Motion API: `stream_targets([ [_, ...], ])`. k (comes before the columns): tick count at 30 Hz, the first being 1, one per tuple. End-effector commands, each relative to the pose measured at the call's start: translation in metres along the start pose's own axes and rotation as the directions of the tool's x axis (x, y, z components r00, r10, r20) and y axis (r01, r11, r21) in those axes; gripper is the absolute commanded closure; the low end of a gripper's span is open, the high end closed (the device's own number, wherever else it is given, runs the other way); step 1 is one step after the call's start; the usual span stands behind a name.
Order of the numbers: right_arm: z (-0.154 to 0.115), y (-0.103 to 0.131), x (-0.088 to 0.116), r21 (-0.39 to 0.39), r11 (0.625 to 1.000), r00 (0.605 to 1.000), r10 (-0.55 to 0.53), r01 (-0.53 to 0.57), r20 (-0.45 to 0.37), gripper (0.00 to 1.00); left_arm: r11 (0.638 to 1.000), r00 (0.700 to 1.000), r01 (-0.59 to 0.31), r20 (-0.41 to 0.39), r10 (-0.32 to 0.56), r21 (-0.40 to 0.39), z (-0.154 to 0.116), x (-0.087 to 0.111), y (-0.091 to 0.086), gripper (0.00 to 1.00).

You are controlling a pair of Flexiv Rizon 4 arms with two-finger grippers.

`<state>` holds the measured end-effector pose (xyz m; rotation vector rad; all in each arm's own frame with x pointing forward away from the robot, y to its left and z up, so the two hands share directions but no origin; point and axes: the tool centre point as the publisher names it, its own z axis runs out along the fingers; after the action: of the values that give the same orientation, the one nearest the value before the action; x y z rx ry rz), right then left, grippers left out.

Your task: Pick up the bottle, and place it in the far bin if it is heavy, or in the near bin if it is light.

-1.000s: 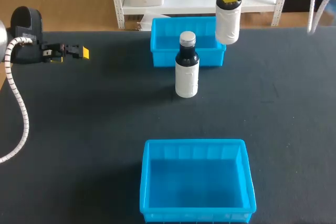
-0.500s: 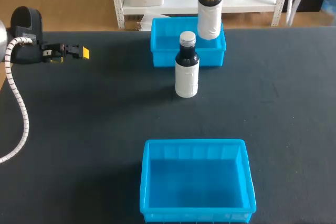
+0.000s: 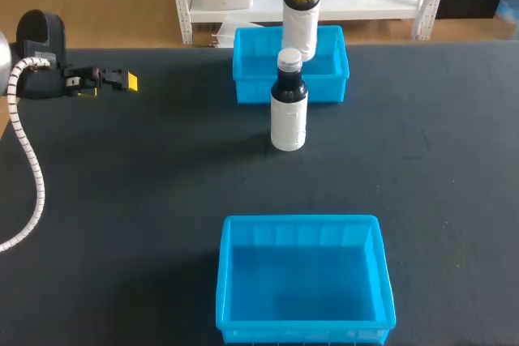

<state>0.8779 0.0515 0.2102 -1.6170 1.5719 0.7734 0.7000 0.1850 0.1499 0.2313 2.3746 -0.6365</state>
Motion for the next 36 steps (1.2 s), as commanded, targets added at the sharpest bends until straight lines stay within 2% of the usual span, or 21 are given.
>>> stream_targets([
  [1, 0.009, -0.012, -0.003, -0.071, 0.997, 1.000, 0.003, -0.002, 0.005, 1.00, 1.000, 1.000, 0.000, 0.000, 0.000, 0.000, 0.000, 0.000, 0.000, 0.00],
  [17, 0.038, -0.017, -0.001, -0.084, 0.996, 1.000, 0.009, -0.007, 0.020, 1.00, 1.000, 1.000, 0.000, 0.000, 0.000, 0.000, 0.000, 0.000, 0.000, 0.00],
  [36, 0.065, -0.030, 0.004, -0.014, 0.999, 0.999, 0.048, -0.048, 0.009, 1.00, 1.000, 1.000, 0.000, 0.000, 0.000, 0.000, 0.000, 0.000, 0.000, 0.00],
])
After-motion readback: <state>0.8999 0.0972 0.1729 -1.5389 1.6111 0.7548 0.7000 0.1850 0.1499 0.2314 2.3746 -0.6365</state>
